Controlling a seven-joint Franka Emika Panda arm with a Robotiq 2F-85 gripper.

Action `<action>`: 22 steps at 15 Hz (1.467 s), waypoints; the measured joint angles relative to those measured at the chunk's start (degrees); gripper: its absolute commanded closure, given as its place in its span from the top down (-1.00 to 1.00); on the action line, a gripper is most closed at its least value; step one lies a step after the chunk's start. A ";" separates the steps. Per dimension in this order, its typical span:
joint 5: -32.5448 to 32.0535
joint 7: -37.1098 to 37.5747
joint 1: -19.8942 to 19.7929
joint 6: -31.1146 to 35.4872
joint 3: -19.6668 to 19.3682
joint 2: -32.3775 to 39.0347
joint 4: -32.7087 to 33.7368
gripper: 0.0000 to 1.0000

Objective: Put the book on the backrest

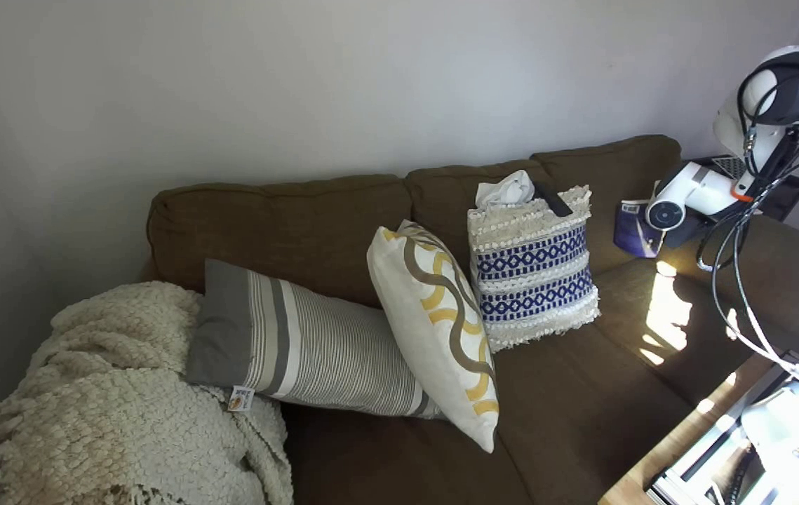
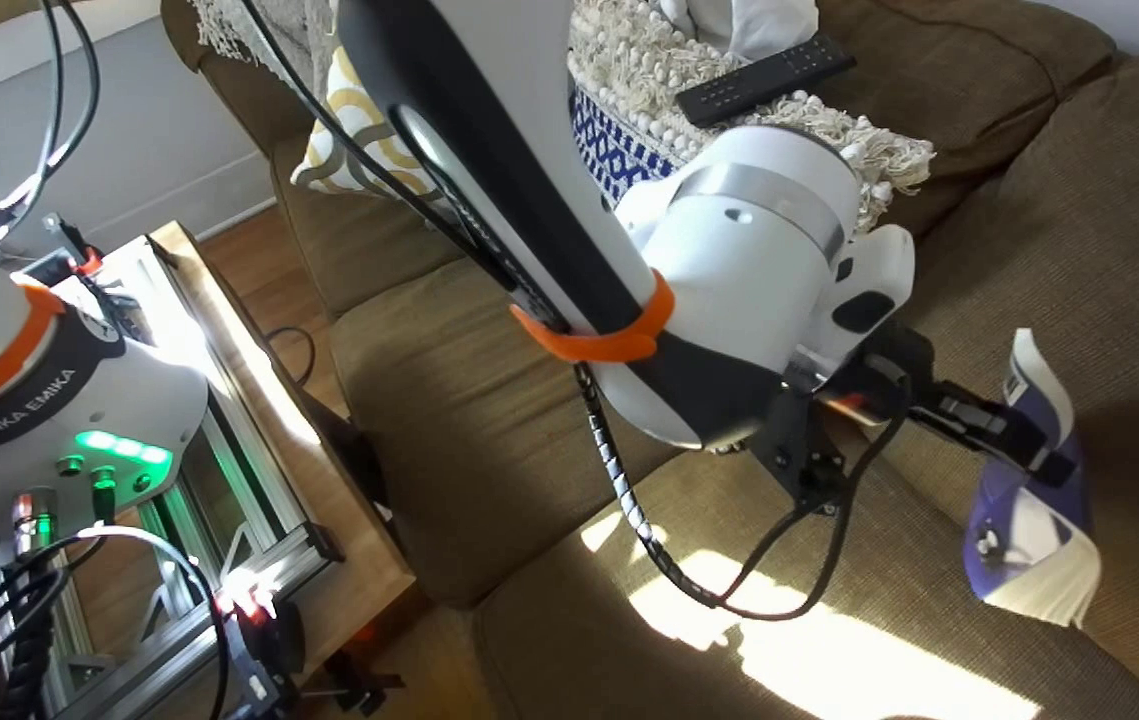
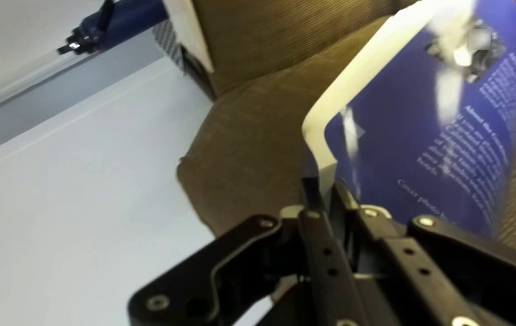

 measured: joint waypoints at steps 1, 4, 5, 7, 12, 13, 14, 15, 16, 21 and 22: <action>-0.71 0.05 0.30 -3.67 0.25 -2.13 -1.67 -0.95; -3.23 0.19 1.36 -13.63 0.28 -9.70 -7.17 -0.95; -3.94 0.22 1.73 -16.35 0.30 -12.04 -8.52 -0.95; -4.43 0.43 4.09 -20.61 -0.74 -16.30 -10.30 -0.95; -4.21 4.50 24.84 -23.25 -12.59 -20.26 -10.42 -0.95; -4.21 5.54 29.37 -23.28 -14.97 -20.23 -10.36 -0.95; -4.21 6.77 33.85 -23.49 -17.37 -20.13 -10.38 -0.95; -4.21 8.05 38.31 -23.90 -19.91 -19.83 -10.39 -0.95; -4.21 9.66 42.81 -24.12 -22.64 -19.39 -10.43 -0.95; -4.21 23.40 63.90 -21.57 -37.49 -14.55 -12.12 -0.81; -4.19 24.93 65.99 -21.47 -38.97 -13.64 -12.47 -0.81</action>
